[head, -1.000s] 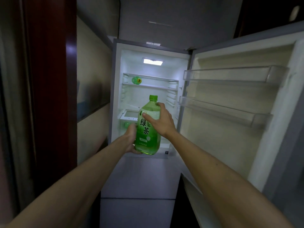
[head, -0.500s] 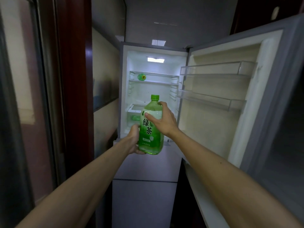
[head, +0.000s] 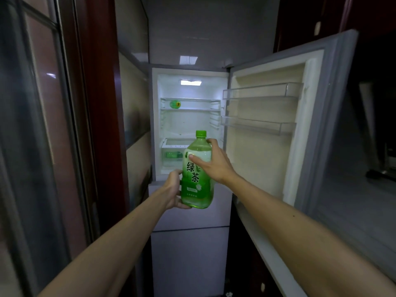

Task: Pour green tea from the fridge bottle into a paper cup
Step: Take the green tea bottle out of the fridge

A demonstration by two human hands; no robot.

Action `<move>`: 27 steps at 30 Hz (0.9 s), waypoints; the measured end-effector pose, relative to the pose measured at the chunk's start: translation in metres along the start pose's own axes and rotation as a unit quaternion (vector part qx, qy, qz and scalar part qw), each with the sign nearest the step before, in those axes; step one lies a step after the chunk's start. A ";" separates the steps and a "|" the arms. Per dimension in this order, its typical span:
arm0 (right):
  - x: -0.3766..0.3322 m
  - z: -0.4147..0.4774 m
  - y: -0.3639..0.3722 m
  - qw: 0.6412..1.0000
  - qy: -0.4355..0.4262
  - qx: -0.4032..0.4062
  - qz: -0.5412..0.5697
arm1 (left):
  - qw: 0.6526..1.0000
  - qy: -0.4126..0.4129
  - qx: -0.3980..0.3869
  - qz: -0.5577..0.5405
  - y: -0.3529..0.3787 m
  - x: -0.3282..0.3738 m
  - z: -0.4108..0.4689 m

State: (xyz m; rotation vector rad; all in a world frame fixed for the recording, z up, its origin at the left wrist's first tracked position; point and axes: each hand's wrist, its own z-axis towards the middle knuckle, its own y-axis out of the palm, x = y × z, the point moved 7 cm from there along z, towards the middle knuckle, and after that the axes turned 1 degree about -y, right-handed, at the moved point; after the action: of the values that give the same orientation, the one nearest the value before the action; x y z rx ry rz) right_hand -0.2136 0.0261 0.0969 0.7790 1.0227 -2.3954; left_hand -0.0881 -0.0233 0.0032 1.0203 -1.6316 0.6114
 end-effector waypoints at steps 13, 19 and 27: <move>0.004 -0.102 -0.091 0.994 0.053 0.073 -0.067 | 0.997 -0.007 -0.070 0.035 0.084 -0.038 -0.044; 0.004 -0.161 -0.195 0.979 0.075 0.130 -0.135 | 0.985 -0.002 -0.168 0.031 0.192 -0.054 -0.091; 0.016 -0.279 -0.321 0.951 0.132 0.190 -0.203 | 0.956 -0.022 -0.287 0.056 0.324 -0.106 -0.180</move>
State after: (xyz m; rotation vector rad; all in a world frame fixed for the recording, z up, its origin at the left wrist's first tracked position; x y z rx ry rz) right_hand -0.3160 0.4389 0.0927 1.1420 0.8947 -2.9593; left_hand -0.2669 0.3179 -0.0089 0.5188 -1.7668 0.1606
